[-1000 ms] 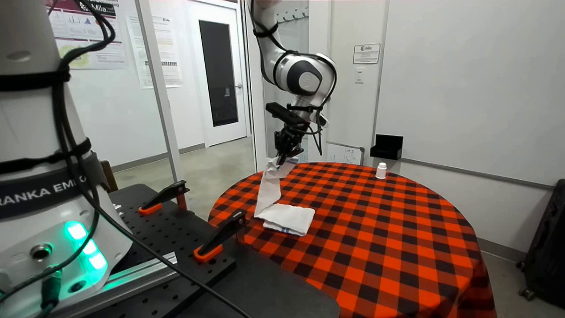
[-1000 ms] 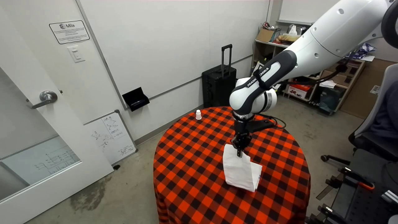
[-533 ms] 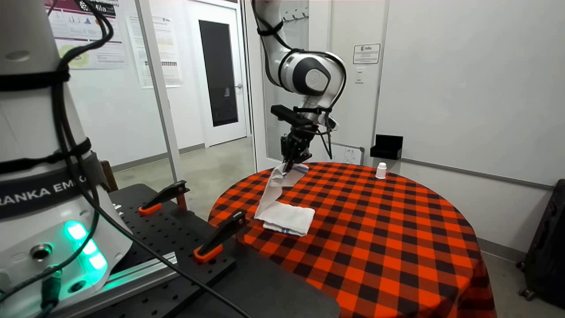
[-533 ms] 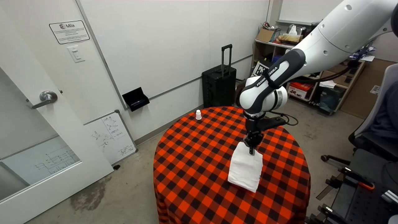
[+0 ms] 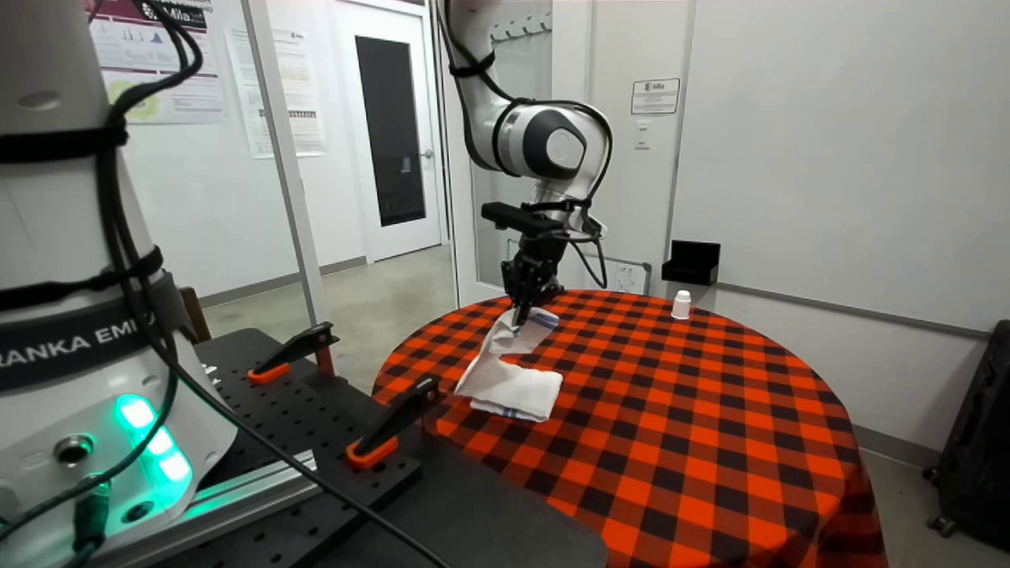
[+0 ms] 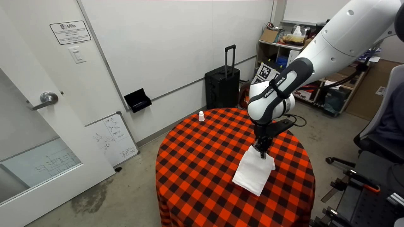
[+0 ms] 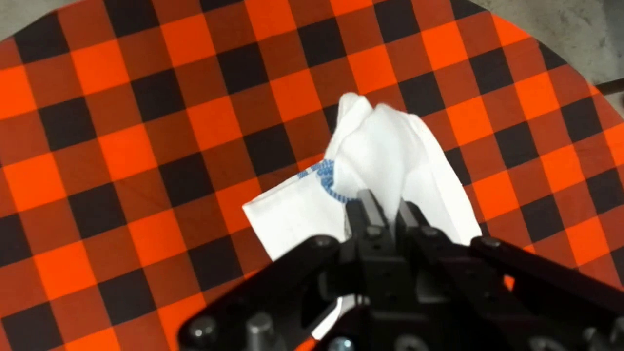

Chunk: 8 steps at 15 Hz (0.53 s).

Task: Fold the towel on the table

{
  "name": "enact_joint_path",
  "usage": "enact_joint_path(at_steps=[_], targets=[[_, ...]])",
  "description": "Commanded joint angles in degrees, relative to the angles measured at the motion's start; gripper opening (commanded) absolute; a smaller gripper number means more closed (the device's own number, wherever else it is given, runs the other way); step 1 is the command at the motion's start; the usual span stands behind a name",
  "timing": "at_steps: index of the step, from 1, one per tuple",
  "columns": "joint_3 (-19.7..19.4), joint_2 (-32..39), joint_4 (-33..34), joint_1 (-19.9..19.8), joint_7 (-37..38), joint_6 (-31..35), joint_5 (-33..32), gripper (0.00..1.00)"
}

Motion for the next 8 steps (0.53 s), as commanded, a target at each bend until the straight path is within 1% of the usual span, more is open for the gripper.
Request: enact_joint_path(at_steps=[1, 4, 8], targets=[[-3.6, 3.8, 2.4, 5.4, 5.6, 4.8, -7.1, 0.02], [-6.6, 7.8, 5.2, 9.2, 10.1, 6.7, -13.0, 0.02], [-9.7, 12.3, 8.9, 12.1, 14.5, 6.7, -17.4, 0.02]])
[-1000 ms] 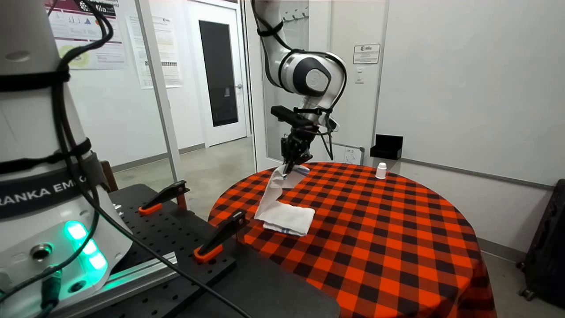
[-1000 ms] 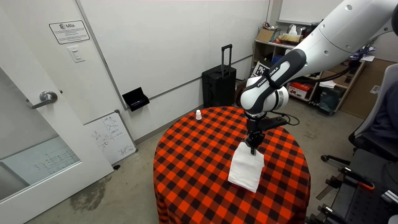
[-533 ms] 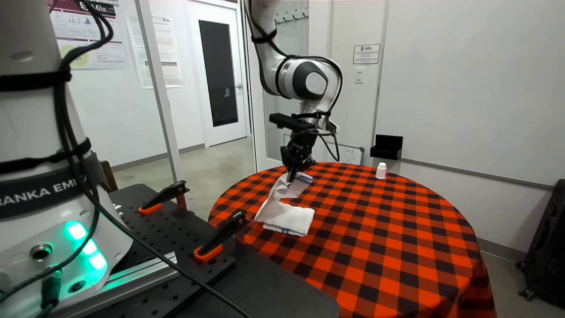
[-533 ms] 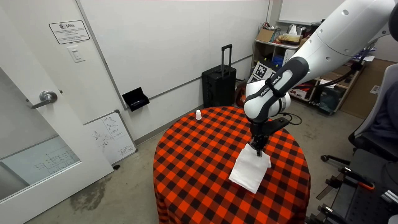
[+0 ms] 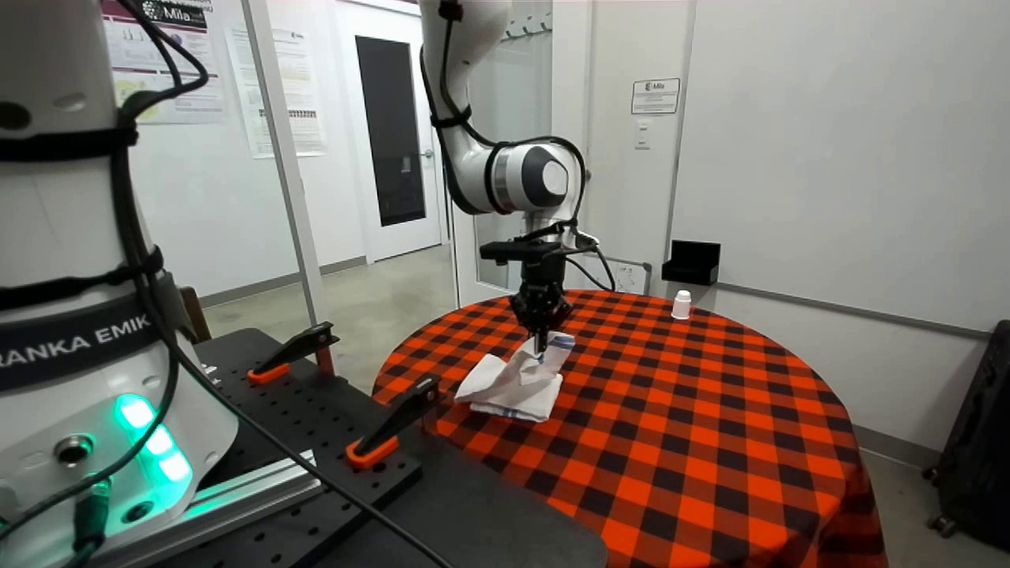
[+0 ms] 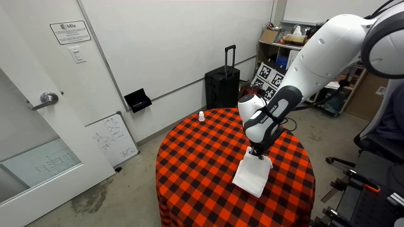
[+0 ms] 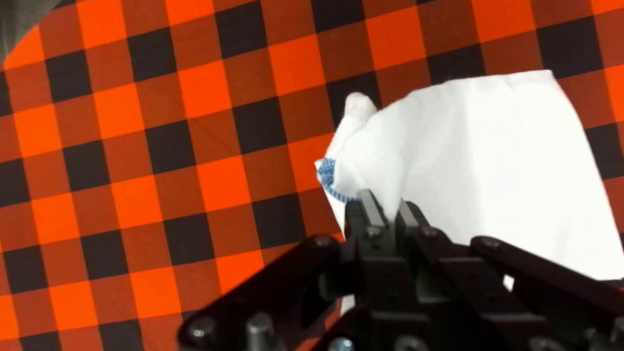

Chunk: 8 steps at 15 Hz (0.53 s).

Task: Fold the towel on the table

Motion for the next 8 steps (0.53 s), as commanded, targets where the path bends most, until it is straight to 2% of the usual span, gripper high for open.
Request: enact_joint_path(at_steps=[1, 8], targets=[[-3.4, 4.7, 4.7, 2.8, 4.1, 0.1, -4.3, 0.02], [-6.9, 10.4, 9.9, 5.7, 8.9, 0.7, -8.9, 0.02]])
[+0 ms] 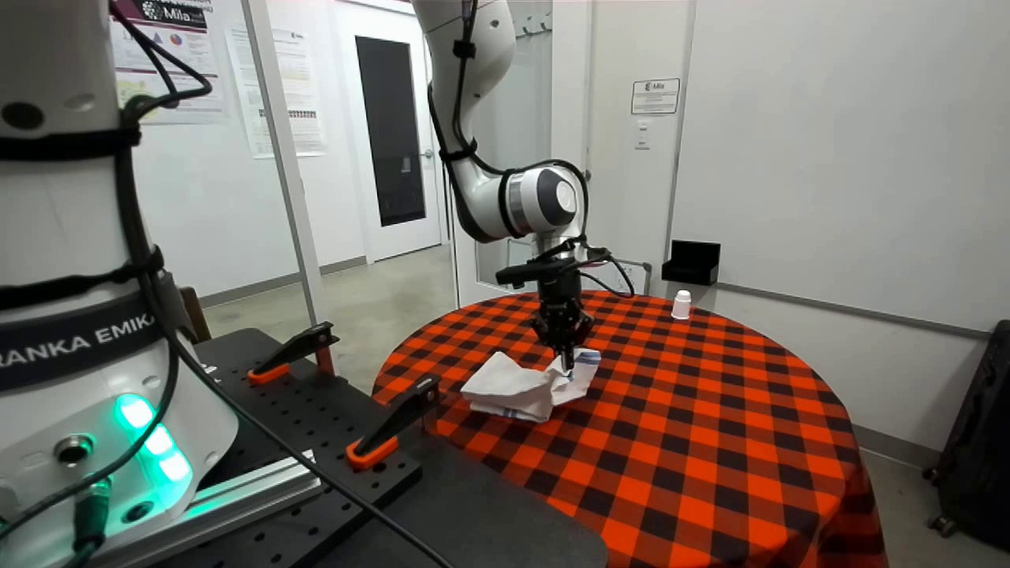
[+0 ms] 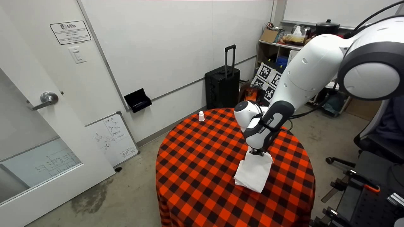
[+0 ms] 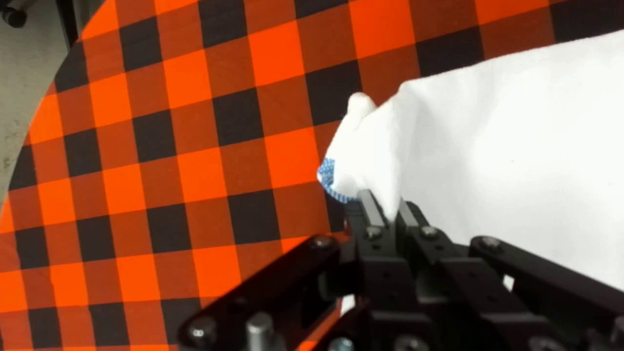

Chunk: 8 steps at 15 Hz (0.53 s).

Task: Fold the towel on the table

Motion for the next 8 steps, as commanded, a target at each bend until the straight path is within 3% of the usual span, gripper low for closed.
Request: enact_joint_path(at_steps=[1, 8], targets=[[-1.4, 3.5, 3.5, 2.3, 3.2, 0.8, -2.3, 0.02], [-2.2, 7.6, 5.9, 5.4, 5.6, 1.8, -3.3, 0.02]])
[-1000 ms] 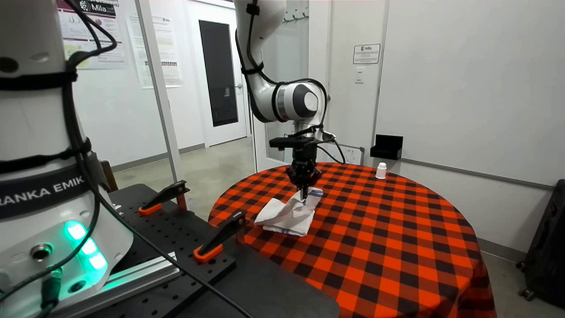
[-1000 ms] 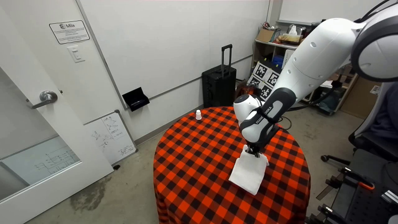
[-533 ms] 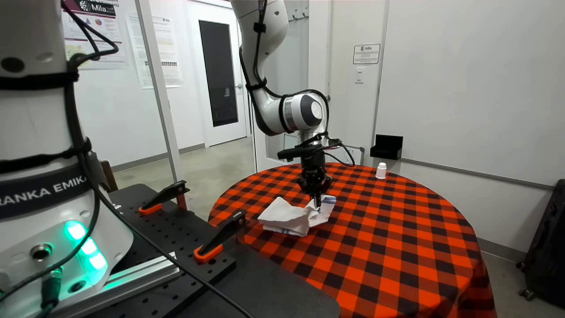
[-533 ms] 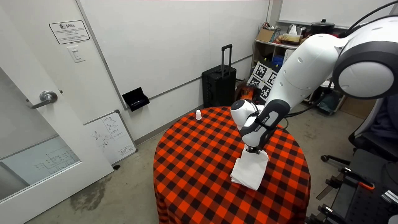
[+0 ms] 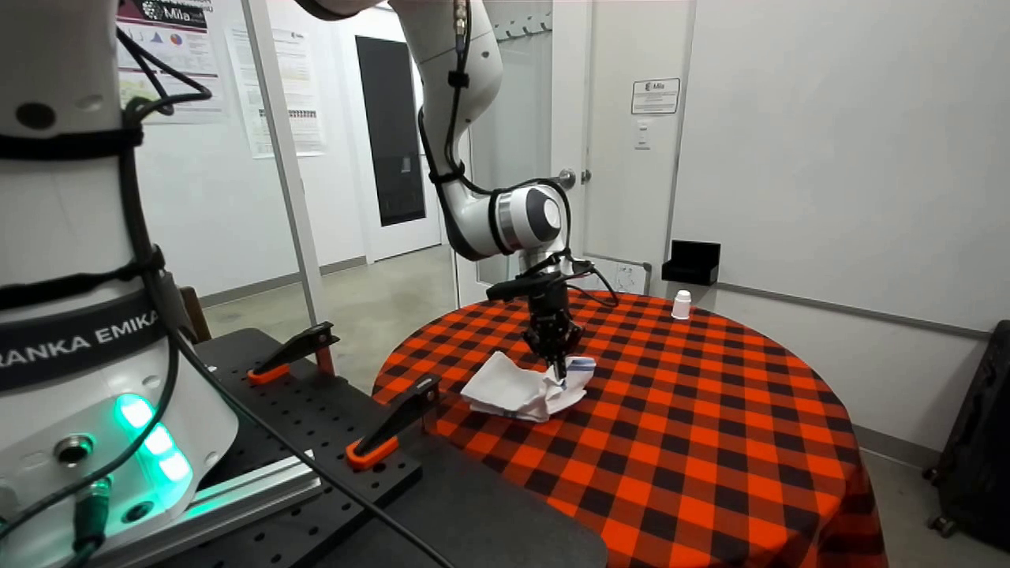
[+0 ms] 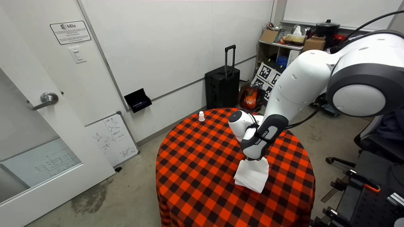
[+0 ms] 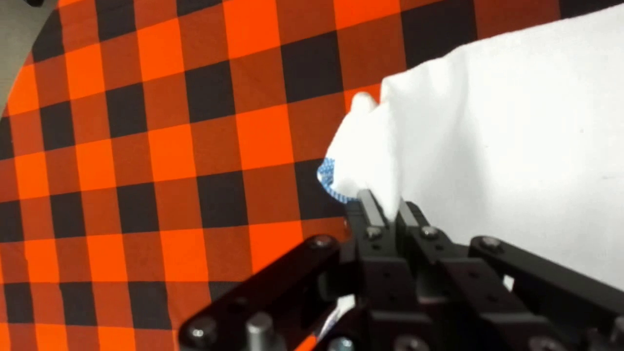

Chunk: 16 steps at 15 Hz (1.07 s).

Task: Fold the towel on the table

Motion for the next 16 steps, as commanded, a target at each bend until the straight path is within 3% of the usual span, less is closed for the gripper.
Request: enact_joint_path(at_steps=[1, 5, 16], targets=[[-1.2, 2.7, 2.4, 1.8, 2.3, 0.4, -1.2, 0.02], [-0.5, 2.4, 2.4, 2.2, 1.2, -0.7, -1.0, 0.02], [6.3, 0.9, 1.0, 3.9, -7.0, -13.2, -3.6, 0.02]])
